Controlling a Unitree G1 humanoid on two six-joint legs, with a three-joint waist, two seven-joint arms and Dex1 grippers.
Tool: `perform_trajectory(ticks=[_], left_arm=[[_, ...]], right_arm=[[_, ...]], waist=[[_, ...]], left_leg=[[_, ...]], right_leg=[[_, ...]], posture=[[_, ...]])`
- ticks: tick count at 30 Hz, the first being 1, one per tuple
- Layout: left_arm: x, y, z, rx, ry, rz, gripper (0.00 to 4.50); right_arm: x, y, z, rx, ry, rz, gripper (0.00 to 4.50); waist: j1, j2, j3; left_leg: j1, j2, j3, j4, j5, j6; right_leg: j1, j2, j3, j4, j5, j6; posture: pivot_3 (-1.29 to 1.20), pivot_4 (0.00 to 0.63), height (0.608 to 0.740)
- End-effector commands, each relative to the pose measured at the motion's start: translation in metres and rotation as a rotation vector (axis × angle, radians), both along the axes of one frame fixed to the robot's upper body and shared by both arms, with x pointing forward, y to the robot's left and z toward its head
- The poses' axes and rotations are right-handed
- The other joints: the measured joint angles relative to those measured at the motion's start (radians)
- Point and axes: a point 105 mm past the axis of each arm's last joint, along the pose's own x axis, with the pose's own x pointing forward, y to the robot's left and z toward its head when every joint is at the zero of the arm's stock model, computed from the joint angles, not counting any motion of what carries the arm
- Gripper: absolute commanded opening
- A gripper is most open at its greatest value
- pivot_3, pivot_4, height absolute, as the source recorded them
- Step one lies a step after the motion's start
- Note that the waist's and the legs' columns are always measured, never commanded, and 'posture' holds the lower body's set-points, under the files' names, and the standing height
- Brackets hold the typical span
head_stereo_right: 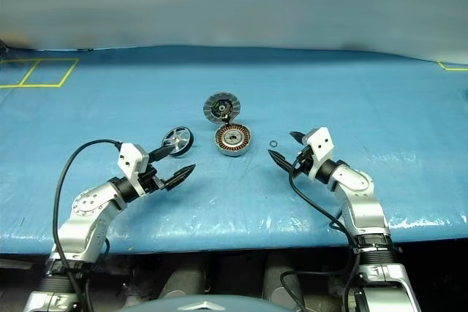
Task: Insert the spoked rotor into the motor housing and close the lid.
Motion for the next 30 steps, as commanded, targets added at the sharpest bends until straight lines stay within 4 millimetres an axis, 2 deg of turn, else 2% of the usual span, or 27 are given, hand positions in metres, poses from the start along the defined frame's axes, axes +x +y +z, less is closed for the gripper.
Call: perform_trajectory(ticks=[1,30], left_arm=[[0.0000,-0.0014,0.0125,-0.004,-0.055,-0.008,4.50],[-0.0003,-0.0007,0.0150,-0.002,-0.068,-0.014,4.50]], right_arm=[[0.0034,0.0009,0.0133,0.005,-0.057,0.003,4.46],[0.0041,0.0058,0.0106,0.001,-0.044,0.025,4.46]], waist=[[0.000,0.000,0.000],[0.000,0.000,0.000]], left_leg=[[0.000,0.000,0.000,0.000,0.000,0.000],[0.000,0.000,0.000,0.000,0.000,0.000]], right_leg=[[0.000,0.000,0.000,0.000,0.000,0.000],[0.000,0.000,0.000,0.000,0.000,0.000]], posture=[[0.00,0.150,0.740],[0.00,0.150,0.740]])
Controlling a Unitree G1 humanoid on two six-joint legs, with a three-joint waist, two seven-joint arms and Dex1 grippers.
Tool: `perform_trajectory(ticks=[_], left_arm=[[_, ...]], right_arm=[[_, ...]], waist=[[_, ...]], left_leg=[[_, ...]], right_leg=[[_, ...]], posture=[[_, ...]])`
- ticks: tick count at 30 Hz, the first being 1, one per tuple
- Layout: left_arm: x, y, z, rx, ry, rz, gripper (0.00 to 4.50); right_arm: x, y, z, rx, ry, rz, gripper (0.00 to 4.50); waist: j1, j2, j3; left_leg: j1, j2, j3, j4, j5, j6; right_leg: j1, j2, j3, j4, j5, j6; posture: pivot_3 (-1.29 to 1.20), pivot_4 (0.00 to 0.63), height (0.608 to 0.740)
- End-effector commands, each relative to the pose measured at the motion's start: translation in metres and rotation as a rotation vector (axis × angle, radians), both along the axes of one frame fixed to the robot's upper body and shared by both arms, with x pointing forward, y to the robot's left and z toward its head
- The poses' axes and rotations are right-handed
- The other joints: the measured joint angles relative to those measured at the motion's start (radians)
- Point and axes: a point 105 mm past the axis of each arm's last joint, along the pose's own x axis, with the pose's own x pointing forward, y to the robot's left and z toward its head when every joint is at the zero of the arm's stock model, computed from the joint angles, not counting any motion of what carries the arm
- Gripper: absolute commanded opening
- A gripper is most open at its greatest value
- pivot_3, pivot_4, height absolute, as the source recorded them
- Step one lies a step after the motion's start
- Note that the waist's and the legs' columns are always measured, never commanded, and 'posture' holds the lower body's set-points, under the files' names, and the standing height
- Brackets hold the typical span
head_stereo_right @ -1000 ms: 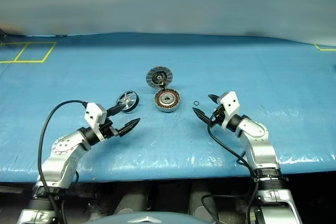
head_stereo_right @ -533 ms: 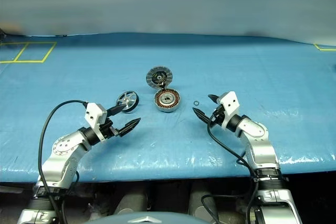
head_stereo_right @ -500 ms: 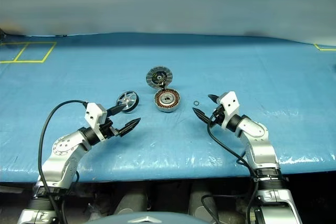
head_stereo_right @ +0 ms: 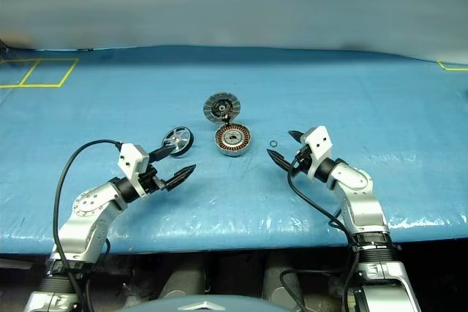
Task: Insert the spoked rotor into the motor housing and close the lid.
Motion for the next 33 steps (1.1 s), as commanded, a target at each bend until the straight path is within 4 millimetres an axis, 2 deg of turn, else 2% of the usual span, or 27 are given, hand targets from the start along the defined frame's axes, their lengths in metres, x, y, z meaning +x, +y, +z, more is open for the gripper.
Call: perform_trajectory(ticks=[1,9,12,14,17,22,25,29,33], left_arm=[[0.000,0.000,0.015,0.000,-0.063,-0.010,4.50],[0.000,-0.003,0.014,-0.002,-0.061,-0.015,4.50],[0.000,-0.003,0.014,-0.004,-0.061,-0.015,4.50],[0.001,-0.003,0.013,-0.003,-0.060,-0.011,4.50],[-0.001,-0.005,0.009,-0.005,-0.050,-0.011,4.50],[-0.002,-0.008,0.004,0.013,-0.037,-0.021,4.50],[-0.004,-0.010,0.001,0.020,-0.034,-0.025,4.50],[-0.007,-0.012,0.000,0.012,-0.037,-0.022,4.50],[-0.009,-0.014,-0.002,0.000,-0.033,-0.017,4.50]], right_arm=[[0.002,0.004,0.009,0.008,-0.037,0.017,4.46],[-0.002,0.010,0.004,-0.058,-0.005,0.084,4.46],[-0.004,0.010,0.001,-0.153,0.009,0.122,4.46],[-0.008,0.006,-0.004,-0.398,0.027,0.210,4.46],[-0.004,0.011,0.015,-0.619,-0.010,0.330,4.46],[0.010,0.036,0.037,-0.845,-0.111,0.518,4.46],[0.017,0.060,0.045,-0.938,-0.160,0.641,4.46],[0.027,0.082,0.044,-0.996,-0.176,0.723,4.46],[0.035,0.096,0.041,-1.018,-0.191,0.752,4.46]], waist=[[0.000,0.000,0.000],[0.000,0.000,0.000],[0.000,0.000,0.000],[0.000,0.001,0.000],[-0.003,0.001,0.001],[-0.014,0.001,0.001],[-0.010,0.000,0.001],[-0.008,0.000,0.002],[-0.004,0.000,0.002]], left_leg=[[0.000,0.000,0.000,0.000,0.000,0.000],[0.000,0.000,0.000,0.000,0.000,0.000],[0.000,0.000,0.000,0.000,0.000,0.000],[0.000,0.000,0.000,0.000,0.000,0.000],[-0.001,-0.001,0.002,0.001,0.000,0.000],[0.000,0.000,0.002,0.000,0.000,0.000],[-0.002,0.000,0.001,0.000,0.000,0.000],[-0.003,0.000,0.001,-0.001,0.000,0.000],[-0.003,-0.001,0.000,-0.001,0.000,0.000]], right_leg=[[0.000,0.000,0.000,0.000,0.000,0.000],[0.000,0.000,0.000,0.000,0.000,0.000],[0.000,0.000,0.000,0.000,0.000,0.000],[0.000,0.000,0.000,0.000,0.000,0.000],[-0.002,-0.001,0.000,0.000,0.000,0.000],[-0.002,-0.001,-0.001,0.000,0.000,0.000],[-0.002,-0.001,-0.001,-0.001,0.000,0.000],[-0.004,-0.001,-0.001,-0.001,0.002,0.002],[-0.004,-0.001,-0.001,-0.001,0.002,0.002]], posture=[[0.00,0.150,0.740],[0.00,0.150,0.740],[0.00,0.150,0.740],[0.00,0.150,0.740],[0.00,0.150,0.740],[0.00,0.150,0.740],[0.00,0.150,0.740],[0.00,0.150,0.740],[0.00,0.150,0.740]])
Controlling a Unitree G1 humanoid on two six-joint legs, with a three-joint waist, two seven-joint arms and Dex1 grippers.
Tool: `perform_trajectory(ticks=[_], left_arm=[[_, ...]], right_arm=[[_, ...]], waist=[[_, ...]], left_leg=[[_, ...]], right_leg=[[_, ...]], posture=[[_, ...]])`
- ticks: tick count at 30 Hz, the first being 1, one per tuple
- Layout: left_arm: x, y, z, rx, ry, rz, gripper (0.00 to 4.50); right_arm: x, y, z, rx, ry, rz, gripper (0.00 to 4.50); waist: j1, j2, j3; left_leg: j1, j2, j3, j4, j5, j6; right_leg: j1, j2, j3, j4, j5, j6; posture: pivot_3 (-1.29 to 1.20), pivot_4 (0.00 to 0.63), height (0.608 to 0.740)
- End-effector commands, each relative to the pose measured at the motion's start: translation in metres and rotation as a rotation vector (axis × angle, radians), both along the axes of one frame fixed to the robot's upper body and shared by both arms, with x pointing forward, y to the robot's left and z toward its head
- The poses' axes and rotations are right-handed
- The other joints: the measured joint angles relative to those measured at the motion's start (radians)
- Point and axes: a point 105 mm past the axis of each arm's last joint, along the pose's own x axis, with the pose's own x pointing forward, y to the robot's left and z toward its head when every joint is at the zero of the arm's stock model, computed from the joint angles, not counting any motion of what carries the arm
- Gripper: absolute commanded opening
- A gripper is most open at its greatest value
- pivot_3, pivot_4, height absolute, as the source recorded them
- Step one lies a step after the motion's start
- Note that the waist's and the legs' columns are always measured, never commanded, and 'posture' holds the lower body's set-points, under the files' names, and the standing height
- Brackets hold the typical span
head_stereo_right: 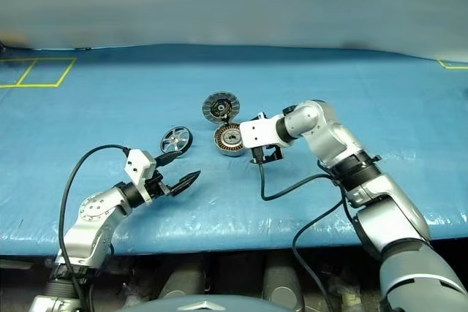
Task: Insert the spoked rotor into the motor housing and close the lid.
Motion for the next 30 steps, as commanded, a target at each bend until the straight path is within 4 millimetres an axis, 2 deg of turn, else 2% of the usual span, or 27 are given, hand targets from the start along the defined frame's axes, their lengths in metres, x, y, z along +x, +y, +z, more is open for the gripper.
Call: perform_trajectory(ticks=[1,9,16,21,30], left_arm=[[-0.002,-0.004,0.011,-0.017,-0.053,-0.005,4.50],[-0.007,-0.002,0.010,-0.023,-0.055,0.020,4.50],[-0.010,0.000,0.007,-0.025,-0.048,0.038,4.50],[-0.011,0.000,0.007,-0.027,-0.049,0.045,4.50],[-0.013,0.002,0.006,-0.025,-0.048,0.054,4.50]], right_arm=[[0.007,0.009,0.007,-0.012,-0.033,0.034,4.46],[0.015,0.029,-0.004,-0.019,-0.007,0.061,4.46],[0.017,0.037,-0.009,-0.022,0.013,0.072,4.46],[0.021,0.034,-0.021,-0.065,0.041,0.042,4.46],[0.024,0.031,-0.020,-0.058,0.046,0.025,4.46]], waist=[[-0.001,0.000,0.000],[-0.008,0.001,0.000],[-0.008,0.001,0.001],[-0.012,0.002,0.001],[-0.021,0.002,0.001]], left_leg=[[0.000,0.000,0.000,0.000,0.000,0.000],[0.001,0.000,0.000,-0.001,0.000,-0.001],[0.001,0.000,0.000,-0.001,0.000,-0.001],[0.002,0.000,0.000,-0.001,0.001,-0.001],[0.003,0.000,-0.001,-0.002,0.001,-0.002]], right_leg=[[0.000,0.000,0.000,0.000,0.000,0.000],[0.000,0.001,0.000,0.001,0.003,-0.004],[-0.001,0.000,0.000,0.002,0.003,-0.004],[0.000,0.001,0.000,0.002,0.003,-0.005],[0.000,0.001,0.000,0.003,0.003,-0.005]], posture=[[0.00,0.150,0.740],[0.00,0.150,0.740],[0.00,0.150,0.740],[0.00,0.150,0.740],[0.00,0.150,0.740]])
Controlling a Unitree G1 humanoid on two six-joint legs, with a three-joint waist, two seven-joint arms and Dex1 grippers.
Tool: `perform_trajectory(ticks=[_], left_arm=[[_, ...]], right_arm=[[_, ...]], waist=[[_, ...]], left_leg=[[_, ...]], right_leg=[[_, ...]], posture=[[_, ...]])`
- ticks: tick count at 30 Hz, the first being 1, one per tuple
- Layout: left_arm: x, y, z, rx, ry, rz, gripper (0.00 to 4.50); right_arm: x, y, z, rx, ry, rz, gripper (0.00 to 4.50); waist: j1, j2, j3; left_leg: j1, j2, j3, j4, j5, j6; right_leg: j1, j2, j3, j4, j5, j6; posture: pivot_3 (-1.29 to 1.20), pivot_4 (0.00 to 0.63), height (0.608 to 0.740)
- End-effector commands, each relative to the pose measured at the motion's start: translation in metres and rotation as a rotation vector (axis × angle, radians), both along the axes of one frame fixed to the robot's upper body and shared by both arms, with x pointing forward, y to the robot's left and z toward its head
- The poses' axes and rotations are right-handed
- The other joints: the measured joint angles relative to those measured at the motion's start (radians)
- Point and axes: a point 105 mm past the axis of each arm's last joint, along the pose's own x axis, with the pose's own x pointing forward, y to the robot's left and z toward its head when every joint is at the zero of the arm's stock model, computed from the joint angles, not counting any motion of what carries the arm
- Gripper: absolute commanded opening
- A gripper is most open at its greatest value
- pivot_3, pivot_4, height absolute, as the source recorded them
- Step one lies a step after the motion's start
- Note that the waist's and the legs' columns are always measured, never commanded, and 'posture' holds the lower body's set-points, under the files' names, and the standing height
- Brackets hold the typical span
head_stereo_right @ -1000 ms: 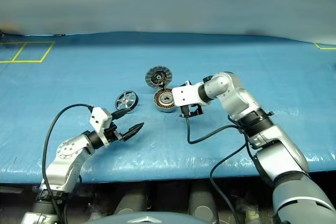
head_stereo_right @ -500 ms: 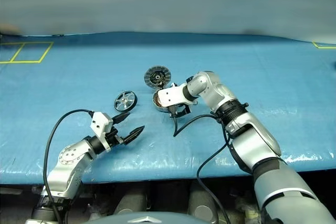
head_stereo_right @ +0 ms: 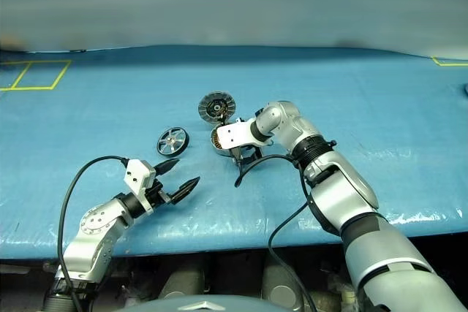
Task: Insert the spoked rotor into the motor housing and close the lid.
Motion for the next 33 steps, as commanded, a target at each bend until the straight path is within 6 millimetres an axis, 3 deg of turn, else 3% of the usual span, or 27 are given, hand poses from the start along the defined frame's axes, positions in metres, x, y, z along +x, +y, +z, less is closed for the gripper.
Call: perform_trajectory(ticks=[1,2,5,9,16,23,33], left_arm=[[0.000,-0.001,0.015,-0.008,-0.063,-0.002,4.50],[0.001,-0.001,0.015,-0.007,-0.063,-0.003,4.50],[0.002,-0.002,0.016,-0.006,-0.066,-0.006,4.50],[0.001,-0.001,0.016,-0.003,-0.066,-0.005,4.50],[0.000,0.003,0.015,0.005,-0.061,0.006,4.50],[0.002,0.013,0.018,0.029,-0.074,0.038,4.50],[-0.001,0.024,0.016,0.044,-0.066,0.064,4.50]], right_arm=[[0.005,-0.002,0.008,-0.009,-0.024,-0.003,4.46],[0.004,-0.002,0.005,-0.015,-0.011,-0.004,4.46],[0.002,-0.003,-0.001,-0.026,0.023,-0.008,3.87],[0.002,0.003,0.000,0.005,-0.006,-0.004,2.61],[-0.007,0.016,0.006,0.088,-0.010,0.028,2.61],[-0.037,0.036,-0.001,0.192,0.026,0.031,2.61],[-0.076,0.044,-0.011,0.319,0.061,-0.086,2.61]], waist=[[-0.002,0.000,0.000],[-0.002,0.000,0.000],[-0.002,0.000,0.000],[-0.001,0.000,0.000],[-0.006,0.000,0.000],[-0.010,0.000,0.000],[-0.006,0.000,0.000]], left_leg=[[0.000,0.000,0.000,0.000,0.000,0.000],[0.000,0.000,0.000,0.000,0.000,0.000],[0.000,0.000,0.000,0.000,0.000,0.000],[0.002,0.000,0.000,0.000,0.000,0.000],[0.002,0.000,-0.001,-0.001,0.000,0.000],[0.004,0.000,-0.001,-0.004,0.000,-0.001],[0.006,0.000,-0.001,-0.004,0.001,-0.002]], right_leg=[[0.000,0.000,0.000,0.000,0.000,0.000],[0.000,0.000,0.000,0.000,0.000,0.000],[0.000,0.000,0.000,0.000,0.000,0.000],[0.002,0.000,0.000,0.000,-0.001,0.000],[0.001,0.000,0.000,0.002,-0.002,0.001],[0.001,0.000,0.000,0.004,-0.003,0.001],[0.001,0.000,0.000,0.008,-0.009,-0.004]], posture=[[0.00,0.150,0.740],[0.00,0.150,0.740],[0.00,0.150,0.740],[0.00,0.150,0.740],[0.00,0.150,0.740],[0.00,0.150,0.740],[0.00,0.150,0.740]])
